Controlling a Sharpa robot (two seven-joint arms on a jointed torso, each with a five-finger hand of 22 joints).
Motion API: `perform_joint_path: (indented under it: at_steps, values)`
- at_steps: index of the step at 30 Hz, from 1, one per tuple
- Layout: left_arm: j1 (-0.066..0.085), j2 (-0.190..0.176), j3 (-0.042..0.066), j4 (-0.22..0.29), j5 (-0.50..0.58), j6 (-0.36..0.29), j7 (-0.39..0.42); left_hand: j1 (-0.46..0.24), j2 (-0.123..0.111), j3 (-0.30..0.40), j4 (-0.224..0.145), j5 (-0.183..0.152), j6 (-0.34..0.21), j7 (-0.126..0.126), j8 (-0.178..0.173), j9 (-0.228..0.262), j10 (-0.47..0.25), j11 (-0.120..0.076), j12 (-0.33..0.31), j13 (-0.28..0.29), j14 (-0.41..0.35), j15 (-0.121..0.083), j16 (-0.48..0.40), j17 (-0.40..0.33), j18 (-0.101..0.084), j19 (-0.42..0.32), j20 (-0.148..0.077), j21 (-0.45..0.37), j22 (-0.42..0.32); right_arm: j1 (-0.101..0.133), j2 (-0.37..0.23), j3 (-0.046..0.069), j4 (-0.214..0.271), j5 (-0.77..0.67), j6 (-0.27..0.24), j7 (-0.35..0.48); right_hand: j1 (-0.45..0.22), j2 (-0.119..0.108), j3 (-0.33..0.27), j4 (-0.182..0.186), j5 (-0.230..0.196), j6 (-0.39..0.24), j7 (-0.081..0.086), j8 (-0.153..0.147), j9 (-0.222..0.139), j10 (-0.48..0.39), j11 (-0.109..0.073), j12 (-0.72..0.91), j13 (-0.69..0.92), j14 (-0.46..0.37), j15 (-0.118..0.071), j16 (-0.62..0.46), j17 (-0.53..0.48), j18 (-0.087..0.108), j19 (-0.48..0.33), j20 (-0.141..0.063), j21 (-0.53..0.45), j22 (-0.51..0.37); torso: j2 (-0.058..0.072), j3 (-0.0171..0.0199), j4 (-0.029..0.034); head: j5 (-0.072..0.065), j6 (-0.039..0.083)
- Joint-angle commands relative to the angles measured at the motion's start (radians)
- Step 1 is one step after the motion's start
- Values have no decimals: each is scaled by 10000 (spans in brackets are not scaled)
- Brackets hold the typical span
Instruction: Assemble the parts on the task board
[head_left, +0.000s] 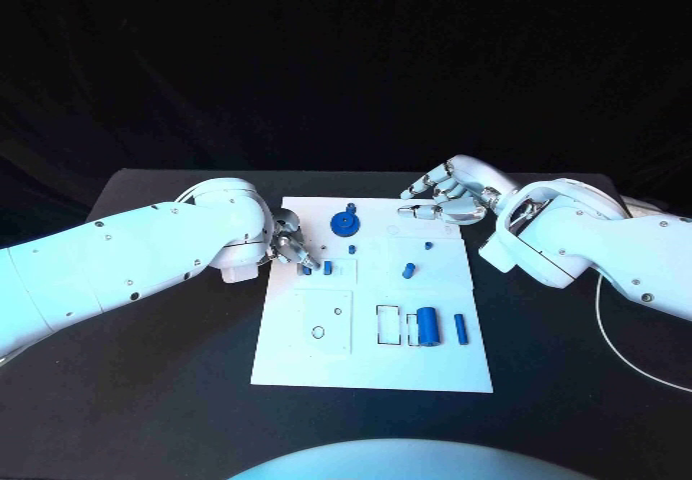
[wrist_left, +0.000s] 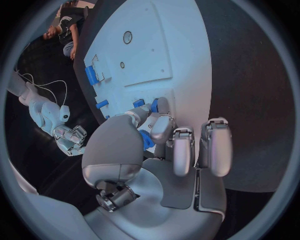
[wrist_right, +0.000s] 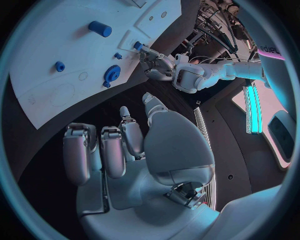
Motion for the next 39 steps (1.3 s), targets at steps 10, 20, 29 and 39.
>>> perform_joint_path:
  at_steps: [10, 20, 29, 39]
  values:
    - [-55, 43, -33, -98, -7, 399, -382, -646, -263, -679, 257, 30, 182, 4, -111, -71, 84, 50, -32, -14, 1033, -44, 30, 2627, -154, 619, -83, 61, 1895, -6, 4, 0, 1, -18, 124, 73, 90, 42, -47, -5, 63, 33, -7, 1, 16, -19, -35, 17, 764, 815, -20, -67, 1565, -45, -60, 3, -65, 348, -1, -4, 4, -37, 29]
    - [-35, -151, -12, -28, 299, -1061, 17, -1150, -521, -2868, 1053, -278, 107, 50, -252, -128, -137, 103, -502, -426, 1033, -36, 30, 2627, -89, 490, -77, -176, 1713, -6, 1, 0, -10, -15, 126, 82, 87, 41, -58, 0, 64, 32, -7, 0, 16, -25, -34, 7, 756, 812, -20, -74, 1550, -42, -69, 3, -74, 330, -5, -8, 11, -66, 66]
    - [-20, -366, -6, 102, 1241, -2673, 954, -371, -223, -4224, 1504, -176, -402, 264, -443, -240, -1140, 266, -2635, -2600, 1033, 86, 30, 2627, 147, 23, 26, -1079, 985, -7, 3, -1, -24, -15, 126, 91, 86, 41, -61, 2, 64, 32, -7, 0, 16, -27, -34, 4, 754, 811, -20, -76, 1546, -41, -71, 3, -76, 325, 0, -8, 9, -86, 93]
    - [-29, -638, -14, 280, 2313, -4135, 3661, 1315, 342, -4855, 1394, 78, -1852, 1055, -1143, -921, -3478, 1096, -5315, -4935, -1097, 741, -4222, -1990, 1353, -3285, 562, -7463, -3864, -7, -21, -1, -20, -15, 136, 87, 90, 42, -71, 4, 69, 32, -7, 0, 16, -28, -34, 3, 754, 810, -20, -77, 1545, -40, -72, 3, -78, 323, 1, -4, 2, -132, 115]
